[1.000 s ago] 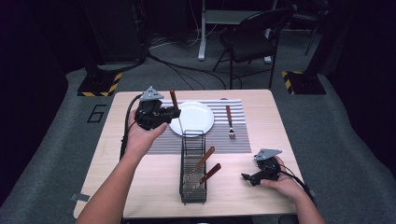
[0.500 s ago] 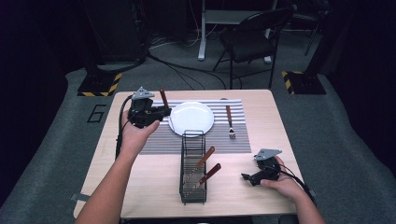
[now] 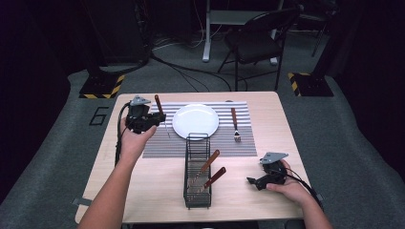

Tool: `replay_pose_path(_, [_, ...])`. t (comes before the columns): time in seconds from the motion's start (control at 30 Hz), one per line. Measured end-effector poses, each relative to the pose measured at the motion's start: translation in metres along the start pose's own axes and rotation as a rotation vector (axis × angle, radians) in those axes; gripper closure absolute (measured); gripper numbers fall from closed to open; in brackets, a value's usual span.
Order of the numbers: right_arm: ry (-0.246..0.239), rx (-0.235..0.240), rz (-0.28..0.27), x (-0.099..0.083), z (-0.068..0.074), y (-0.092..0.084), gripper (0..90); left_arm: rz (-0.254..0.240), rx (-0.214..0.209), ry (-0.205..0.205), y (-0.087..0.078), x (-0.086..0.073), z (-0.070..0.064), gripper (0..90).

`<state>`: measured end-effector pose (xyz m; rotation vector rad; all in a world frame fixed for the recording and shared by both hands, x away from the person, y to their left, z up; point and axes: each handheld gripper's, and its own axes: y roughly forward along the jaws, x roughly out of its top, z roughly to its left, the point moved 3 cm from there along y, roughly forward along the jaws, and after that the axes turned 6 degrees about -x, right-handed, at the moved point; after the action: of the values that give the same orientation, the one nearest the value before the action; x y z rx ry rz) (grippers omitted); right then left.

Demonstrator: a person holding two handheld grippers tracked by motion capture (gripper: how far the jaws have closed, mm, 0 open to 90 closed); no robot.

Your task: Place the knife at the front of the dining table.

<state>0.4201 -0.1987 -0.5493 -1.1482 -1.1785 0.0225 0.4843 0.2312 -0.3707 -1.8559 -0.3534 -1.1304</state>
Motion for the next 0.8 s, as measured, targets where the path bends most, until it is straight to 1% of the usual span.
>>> replay_pose_path(0.13, [0.0, 0.0, 0.0, 0.0, 0.0, 0.0, 0.0, 0.011, 0.012, -0.028, 0.003, -0.009, 0.009, 76.6])
replay_pose_path(0.3, [0.0, 0.0, 0.0, 0.0, 0.0, 0.0, 0.0, 0.026, 0.034, -0.052, 0.006, -0.02, 0.02, 76.6])
replay_pose_path(0.33, [0.0, 0.0, 0.0, 0.0, 0.0, 0.0, 0.0, 0.026, 0.034, -0.052, 0.006, -0.02, 0.02, 76.6])
replay_pose_path(0.63, [0.0, 0.0, 0.0, 0.0, 0.0, 0.0, 0.0, 0.041, 0.066, -0.087, 0.012, -0.034, 0.033, 76.6])
replay_pose_path(0.8, [0.0, 0.0, 0.0, 0.0, 0.0, 0.0, 0.0, 0.059, 0.071, -0.102, 0.016, -0.04, 0.039, 76.6])
